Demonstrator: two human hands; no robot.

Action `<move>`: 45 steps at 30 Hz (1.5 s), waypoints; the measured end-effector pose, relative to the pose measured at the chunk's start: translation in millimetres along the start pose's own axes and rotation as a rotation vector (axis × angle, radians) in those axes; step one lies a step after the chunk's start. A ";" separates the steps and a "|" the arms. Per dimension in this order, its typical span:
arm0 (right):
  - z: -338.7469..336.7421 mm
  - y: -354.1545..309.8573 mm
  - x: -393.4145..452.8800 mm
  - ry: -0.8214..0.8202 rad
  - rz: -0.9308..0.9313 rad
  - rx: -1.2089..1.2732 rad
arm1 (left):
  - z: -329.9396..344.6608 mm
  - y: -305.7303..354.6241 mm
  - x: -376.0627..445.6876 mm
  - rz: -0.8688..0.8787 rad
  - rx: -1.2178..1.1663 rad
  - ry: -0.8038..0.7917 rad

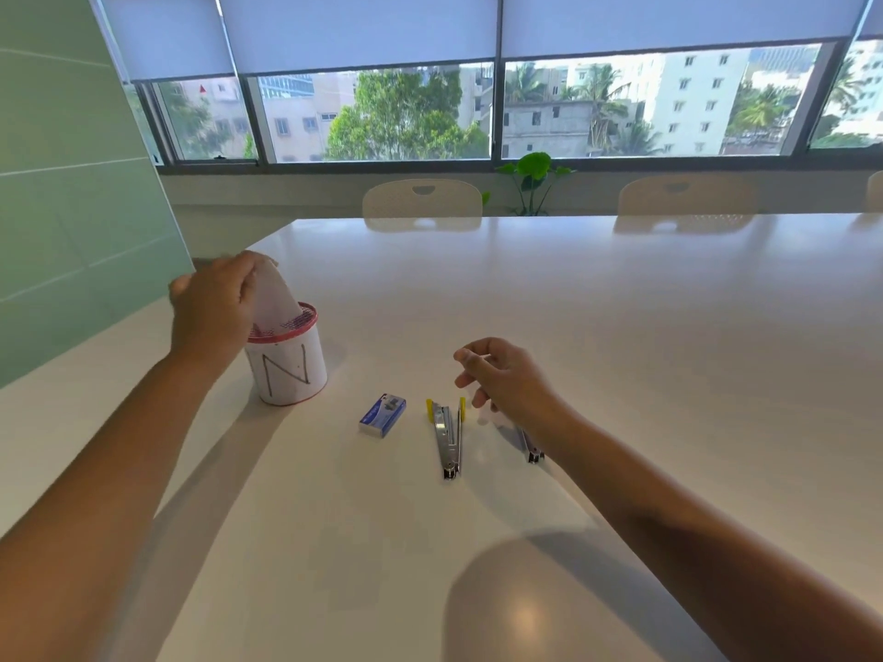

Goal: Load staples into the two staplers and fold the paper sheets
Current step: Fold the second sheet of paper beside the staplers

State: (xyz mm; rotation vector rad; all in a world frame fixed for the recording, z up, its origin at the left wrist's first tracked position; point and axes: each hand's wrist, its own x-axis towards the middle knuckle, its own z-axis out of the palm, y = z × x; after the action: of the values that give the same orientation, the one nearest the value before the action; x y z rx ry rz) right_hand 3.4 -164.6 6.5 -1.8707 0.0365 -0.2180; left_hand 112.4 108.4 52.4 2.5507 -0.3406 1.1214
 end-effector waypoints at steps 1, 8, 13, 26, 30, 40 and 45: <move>1.0 0.1 -0.1 -0.004 -0.002 0.002 | 6.3 -0.6 -1.3 0.016 -0.008 -0.043; 4.4 3.1 -3.1 -0.030 0.026 0.007 | 16.2 -5.6 3.1 0.017 -0.017 -0.126; -2.3 4.3 -4.6 -0.016 0.040 0.008 | 16.5 -3.8 12.6 0.055 0.049 -0.186; -26.2 16.3 -21.9 0.338 -0.027 -0.116 | 13.0 -11.9 19.2 0.020 -0.025 -0.290; -21.6 18.6 -31.2 0.400 -0.026 -0.190 | 20.9 -21.3 13.9 0.004 -0.101 -0.333; -2.6 39.2 -44.0 0.265 -0.114 -0.917 | 29.7 83.3 -71.6 0.289 -0.322 -0.248; 1.9 45.6 -55.0 0.221 -0.068 -1.060 | 32.1 141.3 -134.8 0.267 -0.310 -0.607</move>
State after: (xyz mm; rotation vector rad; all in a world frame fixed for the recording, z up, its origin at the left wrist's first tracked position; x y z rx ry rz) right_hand -46.4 -169.4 -44.5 -2.8930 0.2861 -0.5217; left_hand -4.1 -22.4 -39.6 2.5458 -0.9421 0.2938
